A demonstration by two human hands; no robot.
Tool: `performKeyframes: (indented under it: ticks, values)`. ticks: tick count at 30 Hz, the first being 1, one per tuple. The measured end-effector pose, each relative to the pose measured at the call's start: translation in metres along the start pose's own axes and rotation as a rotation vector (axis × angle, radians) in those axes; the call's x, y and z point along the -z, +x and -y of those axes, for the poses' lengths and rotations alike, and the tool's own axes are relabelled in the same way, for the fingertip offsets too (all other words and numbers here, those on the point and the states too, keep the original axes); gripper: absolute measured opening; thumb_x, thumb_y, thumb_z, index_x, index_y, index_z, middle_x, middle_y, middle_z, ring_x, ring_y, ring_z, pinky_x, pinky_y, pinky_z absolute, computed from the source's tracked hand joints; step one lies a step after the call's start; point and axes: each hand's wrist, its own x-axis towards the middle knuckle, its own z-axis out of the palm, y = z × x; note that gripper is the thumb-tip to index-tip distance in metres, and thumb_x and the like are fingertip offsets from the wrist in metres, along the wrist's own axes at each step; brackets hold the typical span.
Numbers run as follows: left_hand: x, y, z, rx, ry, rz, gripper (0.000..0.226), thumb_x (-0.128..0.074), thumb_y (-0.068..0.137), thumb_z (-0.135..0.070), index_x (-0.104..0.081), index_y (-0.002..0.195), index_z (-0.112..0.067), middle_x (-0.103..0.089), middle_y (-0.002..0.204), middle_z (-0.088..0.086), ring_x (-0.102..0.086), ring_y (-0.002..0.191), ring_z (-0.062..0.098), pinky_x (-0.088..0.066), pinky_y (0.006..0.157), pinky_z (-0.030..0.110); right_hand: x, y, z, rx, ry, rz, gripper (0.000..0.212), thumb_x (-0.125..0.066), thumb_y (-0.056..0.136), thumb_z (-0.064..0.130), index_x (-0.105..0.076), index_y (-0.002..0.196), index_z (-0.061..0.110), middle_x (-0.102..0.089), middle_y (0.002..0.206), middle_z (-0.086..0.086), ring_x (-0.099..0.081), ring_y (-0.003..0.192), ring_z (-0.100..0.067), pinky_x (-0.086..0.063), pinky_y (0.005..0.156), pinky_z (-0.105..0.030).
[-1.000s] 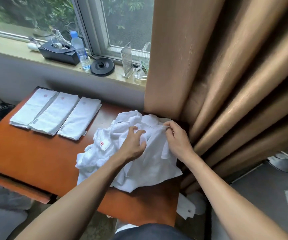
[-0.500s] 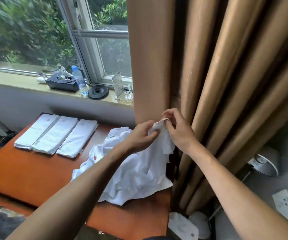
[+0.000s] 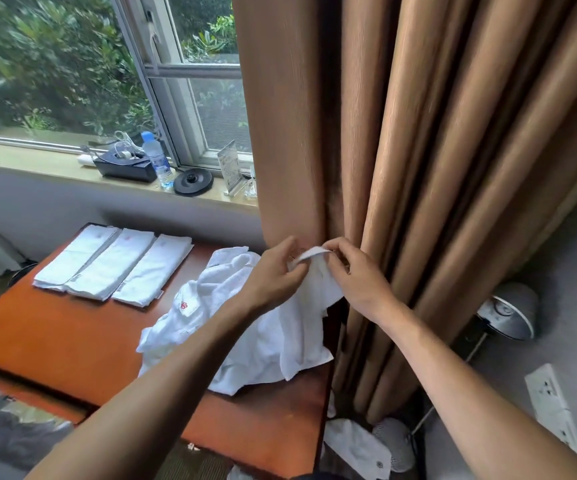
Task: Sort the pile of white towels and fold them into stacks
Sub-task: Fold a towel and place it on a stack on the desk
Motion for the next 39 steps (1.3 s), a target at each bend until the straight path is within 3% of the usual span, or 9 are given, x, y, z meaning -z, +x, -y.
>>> performKeyframes:
  ticks: [5, 10, 13, 17, 20, 24, 30, 34, 39]
  values:
    - [-0.011, -0.005, -0.006, -0.040, 0.066, -0.015, 0.010, -0.057, 0.098, -0.014, -0.059, 0.090, -0.020, -0.064, 0.080, -0.011, -0.059, 0.079, 0.001, -0.040, 0.065, 0.017, 0.004, -0.006, 0.003, 0.060, 0.007, -0.019, 0.008, -0.067, 0.095, 0.036, -0.069, 0.102, 0.033, -0.069, 0.091, 0.020, -0.065, 0.089, -0.002, -0.049, 0.081, -0.020]
    - [-0.006, -0.004, -0.011, 0.083, -0.055, -0.111, 0.011, -0.053, 0.098, -0.010, -0.060, 0.091, -0.004, -0.066, 0.087, 0.007, -0.061, 0.085, 0.022, -0.047, 0.076, 0.035, 0.012, -0.022, -0.009, -0.062, 0.049, 0.078, 0.013, -0.078, 0.089, 0.027, -0.069, 0.098, 0.030, -0.072, 0.091, 0.010, -0.063, 0.080, -0.001, -0.049, 0.072, -0.020]
    - [-0.003, -0.006, -0.014, 0.100, -0.089, -0.078, 0.011, -0.048, 0.097, -0.009, -0.059, 0.093, -0.009, -0.064, 0.086, 0.002, -0.058, 0.084, 0.018, -0.047, 0.078, 0.037, 0.005, -0.028, -0.012, -0.079, 0.121, 0.089, 0.011, -0.072, 0.096, 0.015, -0.065, 0.091, 0.023, -0.072, 0.085, 0.013, -0.062, 0.077, 0.000, -0.048, 0.070, -0.016]
    - [-0.007, -0.016, -0.011, 0.044, 0.008, 0.118, 0.009, -0.057, 0.094, -0.038, -0.055, 0.089, -0.030, -0.063, 0.077, -0.013, -0.058, 0.073, 0.004, -0.045, 0.064, 0.025, 0.002, -0.025, -0.005, -0.053, 0.103, 0.028, 0.007, -0.070, 0.097, 0.019, -0.064, 0.093, 0.019, -0.071, 0.089, -0.006, -0.065, 0.085, -0.027, -0.051, 0.075, -0.039]
    - [-0.008, -0.019, -0.008, -0.012, 0.116, 0.065, 0.023, -0.064, 0.096, -0.049, -0.060, 0.091, -0.028, -0.066, 0.079, -0.010, -0.063, 0.077, 0.007, -0.050, 0.068, 0.031, 0.002, -0.022, -0.003, -0.027, 0.135, -0.029, 0.009, -0.076, 0.093, 0.023, -0.069, 0.089, 0.024, -0.070, 0.082, -0.004, -0.060, 0.073, -0.015, -0.048, 0.067, -0.026]
    - [0.001, -0.013, -0.010, -0.097, 0.150, 0.029, 0.012, -0.058, 0.099, -0.032, -0.068, 0.101, -0.026, -0.071, 0.090, -0.011, -0.066, 0.087, 0.012, -0.054, 0.080, 0.039, 0.000, -0.023, -0.008, -0.082, 0.206, -0.053, 0.008, -0.075, 0.094, 0.022, -0.071, 0.089, 0.027, -0.074, 0.082, 0.007, -0.064, 0.073, -0.001, -0.049, 0.067, -0.014]
    - [0.004, -0.006, -0.006, -0.061, -0.073, -0.035, 0.013, -0.058, 0.102, -0.017, -0.071, 0.098, -0.018, -0.071, 0.090, -0.009, -0.065, 0.086, 0.012, -0.049, 0.076, 0.030, -0.015, -0.030, -0.035, -0.168, 0.133, 0.122, 0.011, -0.071, 0.098, 0.031, -0.070, 0.093, 0.021, -0.071, 0.082, -0.002, -0.060, 0.072, -0.008, -0.048, 0.068, -0.025]
    - [0.008, -0.003, 0.004, -0.011, -0.178, -0.142, 0.019, -0.059, 0.103, -0.021, -0.073, 0.091, -0.013, -0.070, 0.083, 0.000, -0.064, 0.080, 0.016, -0.048, 0.073, 0.027, -0.020, -0.034, -0.060, -0.238, 0.071, 0.085, 0.012, -0.064, 0.102, 0.033, -0.065, 0.089, 0.032, -0.070, 0.084, 0.014, -0.062, 0.075, -0.001, -0.047, 0.071, -0.022]
    - [0.008, -0.007, 0.026, 0.131, -0.167, -0.237, 0.031, -0.054, 0.096, -0.035, -0.057, 0.066, -0.028, -0.056, 0.070, -0.006, -0.051, 0.067, 0.009, -0.039, 0.065, 0.029, -0.026, -0.036, -0.075, -0.291, -0.047, 0.001, 0.017, -0.052, 0.104, 0.042, -0.045, 0.089, 0.038, -0.062, 0.084, 0.007, -0.056, 0.075, -0.010, -0.047, 0.073, -0.038]
